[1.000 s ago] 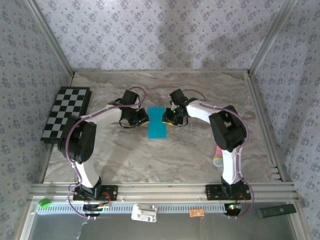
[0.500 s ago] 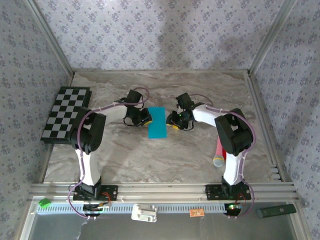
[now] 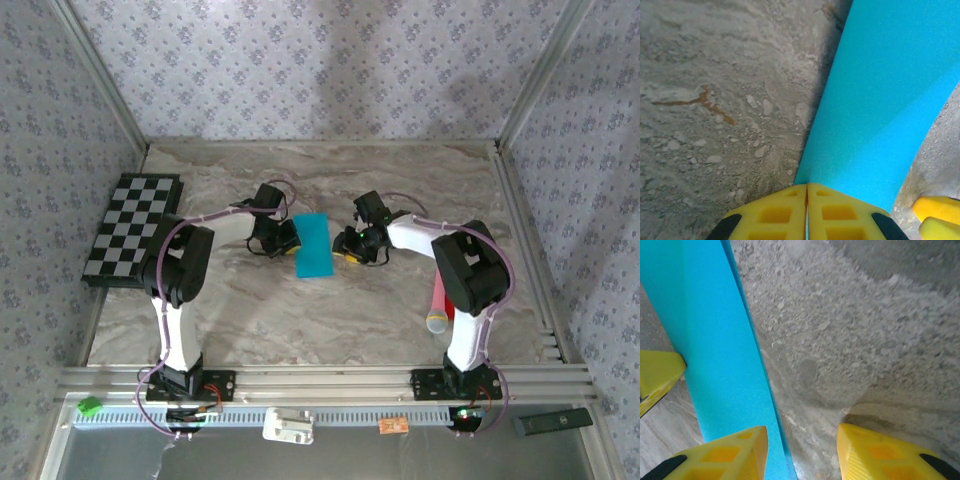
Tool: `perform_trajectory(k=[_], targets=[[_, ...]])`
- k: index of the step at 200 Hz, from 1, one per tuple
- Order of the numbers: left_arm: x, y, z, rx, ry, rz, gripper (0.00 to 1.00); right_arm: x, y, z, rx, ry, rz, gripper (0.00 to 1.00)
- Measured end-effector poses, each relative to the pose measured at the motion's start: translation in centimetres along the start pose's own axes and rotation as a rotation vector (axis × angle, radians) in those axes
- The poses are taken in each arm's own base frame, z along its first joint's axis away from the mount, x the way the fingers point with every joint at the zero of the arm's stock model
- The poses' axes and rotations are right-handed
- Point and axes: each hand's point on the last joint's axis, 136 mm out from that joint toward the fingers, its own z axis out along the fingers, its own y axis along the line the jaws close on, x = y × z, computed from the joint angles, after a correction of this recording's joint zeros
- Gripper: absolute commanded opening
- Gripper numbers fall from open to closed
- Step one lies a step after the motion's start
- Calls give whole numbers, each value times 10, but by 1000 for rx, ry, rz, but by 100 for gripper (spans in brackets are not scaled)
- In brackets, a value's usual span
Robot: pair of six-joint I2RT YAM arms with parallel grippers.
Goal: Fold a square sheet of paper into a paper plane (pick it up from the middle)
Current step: Fold the triangle a second time at the center of the table.
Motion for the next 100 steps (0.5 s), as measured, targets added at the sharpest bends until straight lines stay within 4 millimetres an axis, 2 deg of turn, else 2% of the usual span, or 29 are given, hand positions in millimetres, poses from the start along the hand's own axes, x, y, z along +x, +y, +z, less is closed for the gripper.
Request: perform_trajectory(k=[50, 100], targets=[[0, 0, 0, -3, -8, -22, 8, 15, 10, -1, -27, 39, -20, 39], [0, 0, 0, -6, -14, -38, 8, 29, 8, 2, -23, 80, -16, 37]])
